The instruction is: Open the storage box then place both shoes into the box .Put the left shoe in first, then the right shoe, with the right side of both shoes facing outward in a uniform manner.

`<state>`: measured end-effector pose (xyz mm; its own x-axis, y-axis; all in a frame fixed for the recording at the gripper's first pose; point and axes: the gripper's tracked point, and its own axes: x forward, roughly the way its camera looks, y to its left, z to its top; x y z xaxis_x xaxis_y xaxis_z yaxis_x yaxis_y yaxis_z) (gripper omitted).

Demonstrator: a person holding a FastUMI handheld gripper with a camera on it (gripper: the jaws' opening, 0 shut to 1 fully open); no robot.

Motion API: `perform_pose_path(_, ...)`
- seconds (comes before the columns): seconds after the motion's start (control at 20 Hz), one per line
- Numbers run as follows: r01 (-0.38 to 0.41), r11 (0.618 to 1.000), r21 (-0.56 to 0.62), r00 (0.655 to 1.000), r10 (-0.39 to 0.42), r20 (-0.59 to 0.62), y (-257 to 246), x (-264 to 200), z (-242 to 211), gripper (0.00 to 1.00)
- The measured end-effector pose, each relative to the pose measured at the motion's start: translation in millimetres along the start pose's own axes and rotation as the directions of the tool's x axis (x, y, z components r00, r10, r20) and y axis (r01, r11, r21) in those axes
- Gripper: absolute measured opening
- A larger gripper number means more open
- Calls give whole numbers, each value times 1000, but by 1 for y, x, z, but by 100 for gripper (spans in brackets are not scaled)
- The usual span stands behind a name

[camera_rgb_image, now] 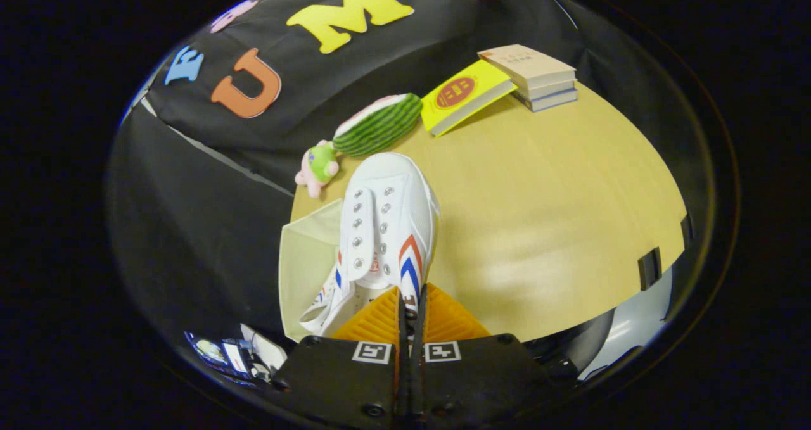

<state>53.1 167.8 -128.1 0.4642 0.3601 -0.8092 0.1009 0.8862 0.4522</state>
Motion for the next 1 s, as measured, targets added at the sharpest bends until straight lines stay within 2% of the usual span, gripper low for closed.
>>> perform_pose_path(0.2, 26, 998, -60, 1000, -26, -12, 52, 16, -26, 6)
perform_pose_path(0.35, 24, 998, -63, 999, -27, -37, 75, 37, -48, 6)
perform_pose_path(0.75, 99, 995, -18, 995, -99, -25, 88, 70, -68, 6)
perform_pose_path(0.9, 82, 997, -2, 997, -82, -14, 95, 78, -69, 6)
perform_pose_path(1.0, 67, 998, 11, 998, -67, -13, 98, 82, -71, 10)
